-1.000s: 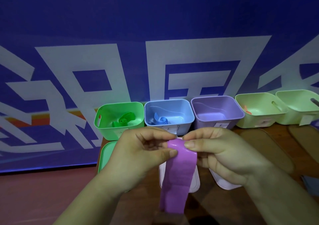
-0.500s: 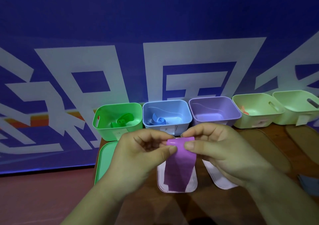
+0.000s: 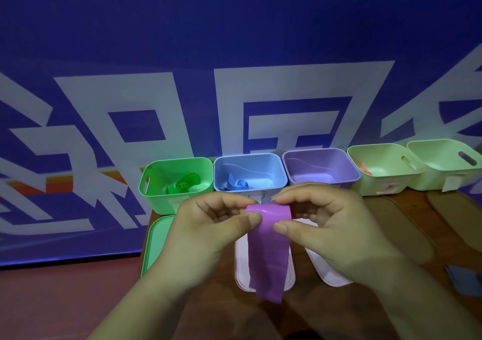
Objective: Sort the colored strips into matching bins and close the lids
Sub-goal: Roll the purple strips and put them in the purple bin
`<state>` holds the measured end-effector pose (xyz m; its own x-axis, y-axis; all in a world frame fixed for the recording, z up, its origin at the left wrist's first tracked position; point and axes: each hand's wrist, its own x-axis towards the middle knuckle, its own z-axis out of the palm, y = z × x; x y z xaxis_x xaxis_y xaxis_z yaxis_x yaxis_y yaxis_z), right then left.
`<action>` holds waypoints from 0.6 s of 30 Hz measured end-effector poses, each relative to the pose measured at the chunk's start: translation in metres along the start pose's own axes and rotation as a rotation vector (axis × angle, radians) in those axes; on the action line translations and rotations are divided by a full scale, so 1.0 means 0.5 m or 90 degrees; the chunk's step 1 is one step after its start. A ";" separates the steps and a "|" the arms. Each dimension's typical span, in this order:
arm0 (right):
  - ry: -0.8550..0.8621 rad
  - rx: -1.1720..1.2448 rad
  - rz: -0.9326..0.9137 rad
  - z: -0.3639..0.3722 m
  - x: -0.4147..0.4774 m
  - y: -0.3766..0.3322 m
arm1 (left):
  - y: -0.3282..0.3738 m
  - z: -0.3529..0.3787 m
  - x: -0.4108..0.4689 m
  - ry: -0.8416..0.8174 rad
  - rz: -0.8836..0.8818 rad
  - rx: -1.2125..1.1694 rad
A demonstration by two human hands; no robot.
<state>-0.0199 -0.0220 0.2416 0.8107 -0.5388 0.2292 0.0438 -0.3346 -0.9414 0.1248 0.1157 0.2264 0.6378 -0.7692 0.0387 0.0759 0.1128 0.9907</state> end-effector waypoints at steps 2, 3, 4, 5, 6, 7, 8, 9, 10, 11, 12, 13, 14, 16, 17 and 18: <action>0.004 -0.009 0.020 -0.002 -0.002 -0.001 | 0.000 0.002 -0.001 0.002 0.003 0.011; 0.004 -0.014 0.030 -0.003 -0.003 -0.002 | 0.001 0.003 -0.002 0.001 0.003 0.013; 0.006 -0.015 0.041 -0.004 -0.004 -0.003 | 0.002 0.004 -0.003 -0.003 0.004 0.014; 0.007 -0.016 0.051 -0.006 -0.005 -0.004 | 0.003 0.005 -0.004 -0.007 0.004 0.013; 0.006 -0.019 0.060 -0.007 -0.006 -0.005 | 0.004 0.006 -0.006 -0.012 0.005 0.008; 0.003 -0.024 0.065 -0.008 -0.007 -0.006 | 0.005 0.007 -0.008 -0.018 0.006 0.001; 0.000 -0.025 0.069 -0.008 -0.008 -0.007 | 0.006 0.007 -0.010 -0.024 0.013 -0.004; -0.002 -0.020 0.072 -0.008 -0.008 -0.008 | 0.006 0.007 -0.011 -0.028 0.026 0.000; -0.004 -0.013 0.073 -0.009 -0.009 -0.010 | 0.005 0.008 -0.013 -0.029 0.043 0.013; -0.004 -0.008 0.073 -0.009 -0.009 -0.010 | 0.004 0.009 -0.014 -0.028 0.061 0.033; -0.004 -0.003 0.076 -0.010 -0.010 -0.010 | 0.002 0.011 -0.015 -0.028 0.076 0.054; -0.004 0.004 0.079 -0.010 -0.010 -0.010 | 0.000 0.013 -0.016 -0.030 0.087 0.073; -0.005 0.016 0.085 -0.010 -0.010 -0.011 | -0.001 0.015 -0.017 -0.033 0.091 0.087; -0.005 0.035 0.098 -0.011 -0.009 -0.010 | -0.003 0.017 -0.017 -0.041 0.088 0.097; -0.003 0.039 0.104 -0.012 -0.009 -0.008 | -0.003 0.018 -0.016 -0.046 0.084 0.095; -0.001 0.043 0.111 -0.013 -0.010 -0.007 | -0.002 0.018 -0.016 -0.053 0.079 0.090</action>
<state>-0.0278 -0.0233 0.2456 0.8100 -0.5832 0.0607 -0.0585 -0.1834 -0.9813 0.1127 0.1162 0.2261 0.5690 -0.8054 0.1660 -0.1108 0.1249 0.9860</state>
